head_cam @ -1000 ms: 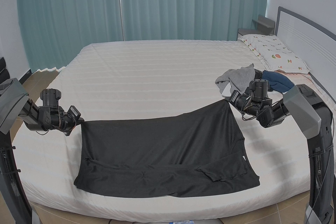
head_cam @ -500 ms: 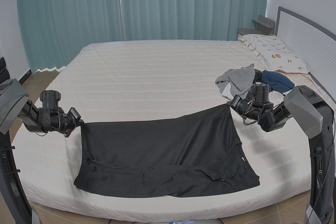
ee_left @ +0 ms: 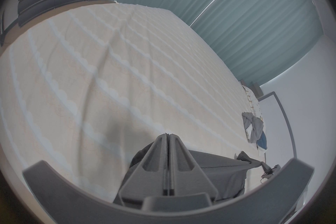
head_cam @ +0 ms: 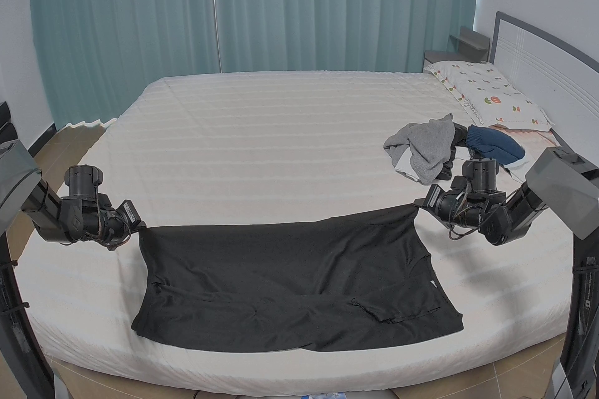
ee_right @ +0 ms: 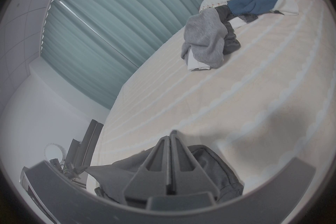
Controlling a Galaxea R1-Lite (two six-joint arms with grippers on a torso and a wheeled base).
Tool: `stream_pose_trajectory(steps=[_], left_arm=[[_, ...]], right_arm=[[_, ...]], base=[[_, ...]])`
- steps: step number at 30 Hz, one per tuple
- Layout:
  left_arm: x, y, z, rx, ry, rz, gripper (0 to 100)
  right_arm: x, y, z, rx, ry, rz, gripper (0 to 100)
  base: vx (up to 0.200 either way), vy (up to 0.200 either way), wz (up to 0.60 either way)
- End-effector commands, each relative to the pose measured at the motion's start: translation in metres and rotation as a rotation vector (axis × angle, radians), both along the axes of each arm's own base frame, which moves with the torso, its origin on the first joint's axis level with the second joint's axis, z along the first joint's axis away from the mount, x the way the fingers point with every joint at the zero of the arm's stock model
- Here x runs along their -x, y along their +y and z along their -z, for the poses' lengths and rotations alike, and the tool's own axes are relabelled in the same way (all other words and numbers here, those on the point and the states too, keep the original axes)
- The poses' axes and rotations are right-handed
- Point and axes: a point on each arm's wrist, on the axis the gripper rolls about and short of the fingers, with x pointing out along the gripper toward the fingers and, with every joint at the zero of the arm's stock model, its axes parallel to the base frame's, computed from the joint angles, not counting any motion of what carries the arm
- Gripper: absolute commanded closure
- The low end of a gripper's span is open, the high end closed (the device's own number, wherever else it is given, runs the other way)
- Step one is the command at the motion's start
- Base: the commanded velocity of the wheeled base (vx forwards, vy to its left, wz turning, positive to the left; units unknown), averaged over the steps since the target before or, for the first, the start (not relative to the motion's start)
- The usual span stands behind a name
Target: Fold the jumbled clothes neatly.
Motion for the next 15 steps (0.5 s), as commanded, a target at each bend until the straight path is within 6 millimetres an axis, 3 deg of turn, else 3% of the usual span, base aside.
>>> stream_pose_trajectory(steps=[1, 4, 6, 15], left_arm=[[0.001, 0.002, -0.006, -0.007, -0.016, -0.006, 100], [0.0, 0.002, -0.006, -0.008, -0.018, -0.006, 100], [-0.011, 0.004, -0.011, -0.01, -0.048, -0.014, 100], [-0.017, 0.002, 0.006, 0.01, -0.01, -0.016, 100]], right_arm=[[0.005, -0.003, -0.015, -0.007, -0.057, 0.003, 100], [0.003, -0.003, -0.016, -0.008, -0.068, 0.005, 100], [-0.007, -0.002, -0.009, -0.012, -0.101, 0.003, 100], [-0.019, 0.0, 0.0, -0.013, -0.109, 0.003, 100]], base=[[0.0, 0.0, 0.0], [0.0, 0.0, 0.0], [0.0, 0.0, 0.0], [0.0, 0.0, 0.0]])
